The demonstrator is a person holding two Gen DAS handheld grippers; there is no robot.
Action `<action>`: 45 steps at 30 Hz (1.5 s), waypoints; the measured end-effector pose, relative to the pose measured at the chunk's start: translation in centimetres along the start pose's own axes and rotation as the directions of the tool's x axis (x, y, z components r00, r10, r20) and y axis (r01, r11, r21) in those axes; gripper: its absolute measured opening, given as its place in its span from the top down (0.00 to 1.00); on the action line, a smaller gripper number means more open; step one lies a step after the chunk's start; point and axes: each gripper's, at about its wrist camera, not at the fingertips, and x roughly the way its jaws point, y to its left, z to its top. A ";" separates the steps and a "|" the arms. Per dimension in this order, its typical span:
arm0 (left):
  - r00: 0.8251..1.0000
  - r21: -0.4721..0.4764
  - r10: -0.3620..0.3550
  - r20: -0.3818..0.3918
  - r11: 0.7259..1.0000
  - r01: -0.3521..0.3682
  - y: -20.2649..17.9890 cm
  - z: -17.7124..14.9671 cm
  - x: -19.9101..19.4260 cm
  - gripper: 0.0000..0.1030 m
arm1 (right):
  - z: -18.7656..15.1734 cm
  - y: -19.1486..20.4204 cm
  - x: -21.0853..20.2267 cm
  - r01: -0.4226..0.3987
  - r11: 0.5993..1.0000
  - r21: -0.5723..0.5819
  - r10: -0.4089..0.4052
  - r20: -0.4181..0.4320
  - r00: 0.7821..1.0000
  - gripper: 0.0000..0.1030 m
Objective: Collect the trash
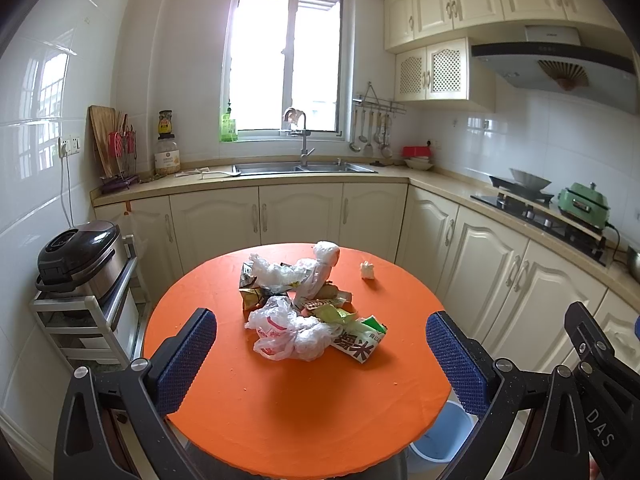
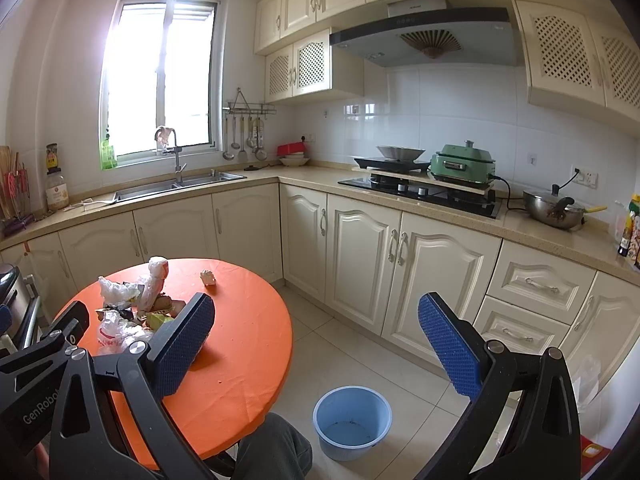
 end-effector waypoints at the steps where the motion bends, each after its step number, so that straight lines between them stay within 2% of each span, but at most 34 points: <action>1: 1.000 0.000 0.000 0.001 1.000 0.000 0.0 0.0 0.0 0.01 | 0.0 0.0 0.0 -0.001 1.000 0.000 0.001 -0.001 1.000 0.00; 23: 0.999 -0.010 -0.014 -0.032 1.000 0.014 1.5 0.6 1.3 0.01 | -0.3 0.7 0.1 0.007 1.000 -0.012 -0.007 -0.030 1.000 0.00; 33: 0.995 -0.035 -0.006 -0.101 0.999 0.002 4.7 1.4 4.6 0.01 | 0.1 4.6 1.6 -0.011 0.998 -0.057 0.006 -0.075 0.997 0.00; 41: 0.976 -0.041 0.006 -0.217 0.999 -0.015 9.1 2.0 9.8 0.01 | -1.4 9.9 4.4 -0.035 0.996 -0.083 0.020 -0.174 0.985 0.00; 45: 0.949 -0.050 0.017 -0.313 0.998 -0.034 11.8 1.4 13.2 0.01 | -2.9 12.6 6.7 -0.066 0.994 -0.084 0.041 -0.268 0.962 0.00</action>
